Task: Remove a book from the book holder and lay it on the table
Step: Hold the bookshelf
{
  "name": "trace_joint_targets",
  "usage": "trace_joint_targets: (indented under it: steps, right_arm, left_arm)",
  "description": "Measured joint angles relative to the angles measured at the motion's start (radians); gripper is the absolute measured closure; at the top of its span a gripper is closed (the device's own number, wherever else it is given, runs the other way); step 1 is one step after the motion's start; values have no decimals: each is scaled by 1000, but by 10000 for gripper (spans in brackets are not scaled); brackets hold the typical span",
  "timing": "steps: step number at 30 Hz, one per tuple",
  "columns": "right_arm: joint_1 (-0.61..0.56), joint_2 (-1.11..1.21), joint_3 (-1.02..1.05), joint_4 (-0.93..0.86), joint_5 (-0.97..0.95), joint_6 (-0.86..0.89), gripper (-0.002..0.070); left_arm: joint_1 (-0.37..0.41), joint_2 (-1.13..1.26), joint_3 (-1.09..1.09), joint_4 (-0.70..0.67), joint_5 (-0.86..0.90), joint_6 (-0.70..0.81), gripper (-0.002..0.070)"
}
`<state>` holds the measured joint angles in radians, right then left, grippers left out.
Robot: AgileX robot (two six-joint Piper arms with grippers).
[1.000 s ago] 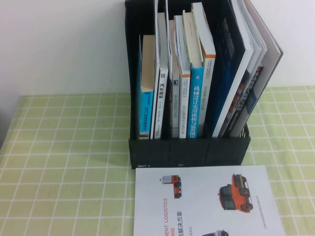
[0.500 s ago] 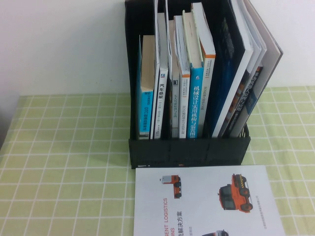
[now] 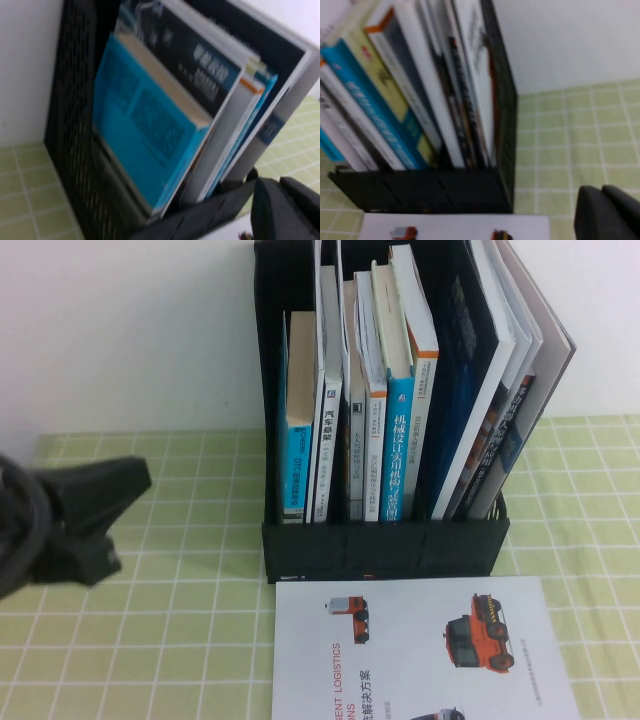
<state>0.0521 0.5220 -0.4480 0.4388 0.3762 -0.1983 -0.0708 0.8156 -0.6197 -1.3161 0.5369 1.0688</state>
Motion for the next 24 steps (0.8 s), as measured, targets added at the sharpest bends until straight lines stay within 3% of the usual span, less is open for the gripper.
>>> trace_joint_targets:
  steps: [4, 11, 17, 24]
  right_arm:
    - [83, 68, 0, 292, -130, -322, 678]
    - [114, 198, -2, 749, -189, -718, 678]
    - [114, 411, -85, 875, -120, -829, 658]
    - [114, 574, -244, 939, -103, -988, 519]
  left_arm:
    - [-44, 141, -123, -144, -9, 124, 678]
    - [-267, 367, -433, 0, -10, 121, 678]
    - [-384, 548, -645, 184, 11, 7, 678]
    - [-407, 678, -733, 232, 11, -27, 678]
